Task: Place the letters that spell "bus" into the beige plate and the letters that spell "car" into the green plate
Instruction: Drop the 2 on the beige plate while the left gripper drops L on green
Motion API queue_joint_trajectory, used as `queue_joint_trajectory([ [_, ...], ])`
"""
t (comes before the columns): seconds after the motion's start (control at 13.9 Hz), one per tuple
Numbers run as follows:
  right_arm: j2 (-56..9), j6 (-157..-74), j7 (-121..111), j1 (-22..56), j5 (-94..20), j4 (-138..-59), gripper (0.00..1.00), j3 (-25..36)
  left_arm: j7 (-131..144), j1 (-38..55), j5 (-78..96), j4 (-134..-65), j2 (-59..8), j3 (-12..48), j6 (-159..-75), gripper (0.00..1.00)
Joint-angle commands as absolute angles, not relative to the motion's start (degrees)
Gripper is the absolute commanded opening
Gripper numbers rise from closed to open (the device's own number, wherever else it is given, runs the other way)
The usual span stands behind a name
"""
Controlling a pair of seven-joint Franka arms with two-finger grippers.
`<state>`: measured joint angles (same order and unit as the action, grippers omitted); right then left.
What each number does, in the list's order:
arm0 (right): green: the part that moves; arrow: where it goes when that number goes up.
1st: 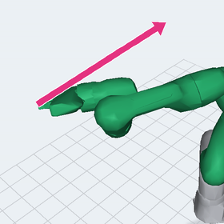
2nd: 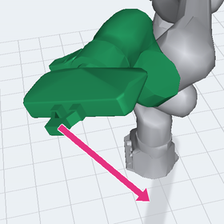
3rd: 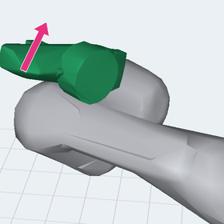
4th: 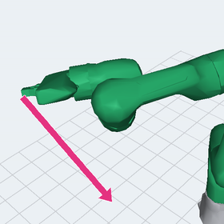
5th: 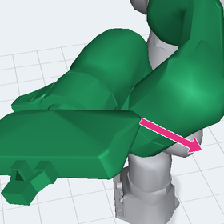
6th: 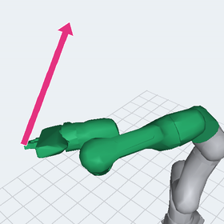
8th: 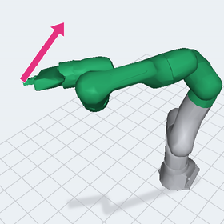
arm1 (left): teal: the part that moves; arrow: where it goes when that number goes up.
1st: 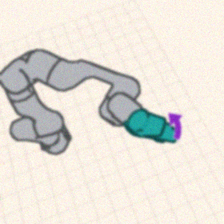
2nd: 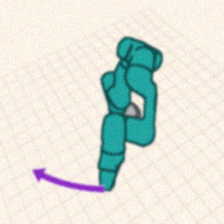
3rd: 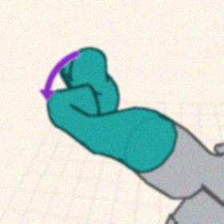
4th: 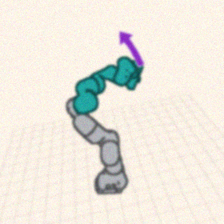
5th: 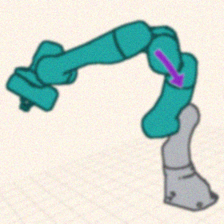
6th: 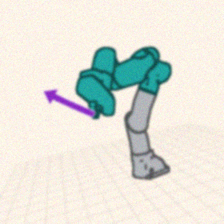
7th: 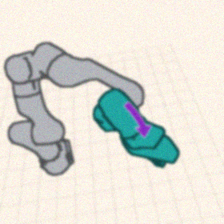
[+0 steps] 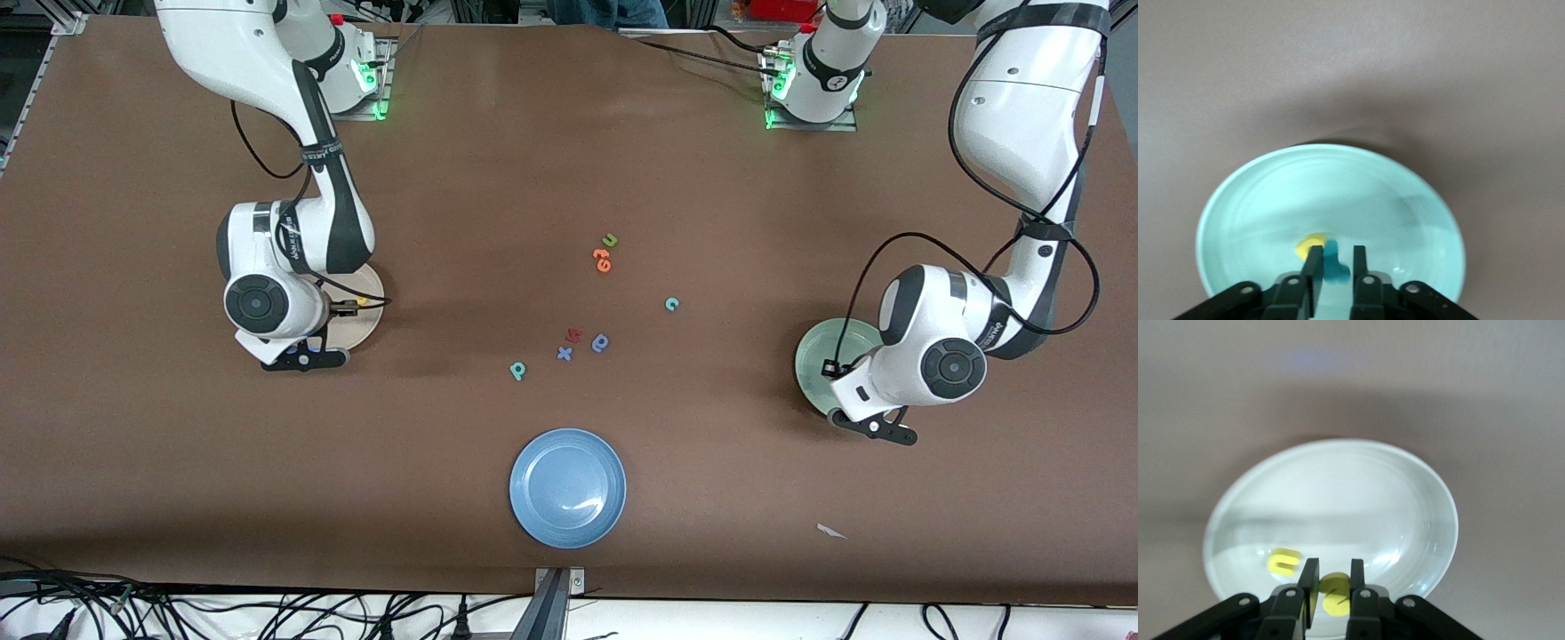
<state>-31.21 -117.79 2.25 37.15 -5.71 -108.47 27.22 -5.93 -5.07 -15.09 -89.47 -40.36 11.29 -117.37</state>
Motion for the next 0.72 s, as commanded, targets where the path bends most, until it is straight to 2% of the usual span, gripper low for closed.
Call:
queue_joint_trajectory([
  [0.0, -28.12, -125.49, 0.62, 38.06, -6.06, -117.32, 0.39, 27.77, -7.57, -4.48, -15.65, -89.65, -39.82, 12.21, -116.81, 1.00],
  [0.07, -28.04, -125.51, 0.62, 38.06, -6.06, -117.16, 0.71, 27.77, -4.60, -4.22, -12.77, -89.82, -39.81, 12.39, -116.81, 1.00],
  [0.14, -27.17, -125.33, 0.79, 38.14, -6.06, -116.90, 0.85, 27.86, -1.44, -3.70, -9.87, -89.91, -39.81, 13.26, -117.07, 1.00],
  [0.29, -25.32, -124.02, 1.93, 38.14, -6.06, -115.41, 0.90, 27.60, 6.64, -3.69, -7.21, -91.22, -39.46, 17.03, -118.82, 1.00],
  [0.36, -25.14, -123.84, 3.06, 38.23, -6.06, -113.57, 0.89, 27.25, 10.25, -3.95, -7.12, -93.14, -39.03, 19.23, -120.66, 1.00],
  [0.58, -26.09, -123.13, 11.49, 38.50, -6.06, -104.98, 0.89, 22.96, 19.31, -3.69, -7.21, -107.45, -33.77, 22.49, -136.09, 1.00],
  [0.65, -27.76, -123.13, 13.95, 38.67, -6.06, -102.16, 0.89, 21.63, 23.34, -3.26, -7.56, -109.58, -33.05, 23.37, -137.80, 1.00],
])
